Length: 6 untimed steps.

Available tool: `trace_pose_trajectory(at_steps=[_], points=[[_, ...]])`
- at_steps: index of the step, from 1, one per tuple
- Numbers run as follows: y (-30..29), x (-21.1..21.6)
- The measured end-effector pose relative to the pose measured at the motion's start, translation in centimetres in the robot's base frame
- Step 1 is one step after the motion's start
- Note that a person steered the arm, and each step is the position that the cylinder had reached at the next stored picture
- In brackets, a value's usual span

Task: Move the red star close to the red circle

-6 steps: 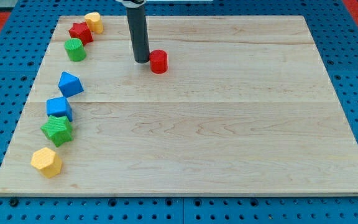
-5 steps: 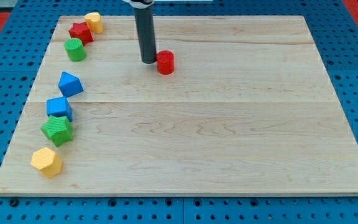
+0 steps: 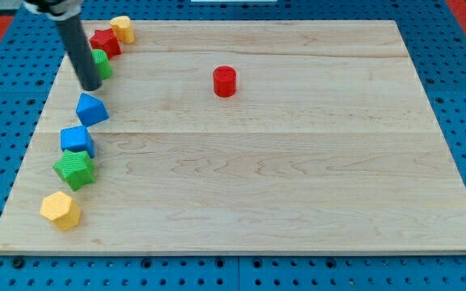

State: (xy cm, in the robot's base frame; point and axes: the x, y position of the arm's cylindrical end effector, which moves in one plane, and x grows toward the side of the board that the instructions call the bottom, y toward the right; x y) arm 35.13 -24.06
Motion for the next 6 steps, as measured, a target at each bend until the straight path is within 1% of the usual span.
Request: trace_pose_trajectory(at_steps=[1, 2, 3, 4, 6], points=[[-6.1, -0.2], [-6.4, -3.8], [-5.5, -7.6], [-4.5, -10.2], [2.2, -10.4]])
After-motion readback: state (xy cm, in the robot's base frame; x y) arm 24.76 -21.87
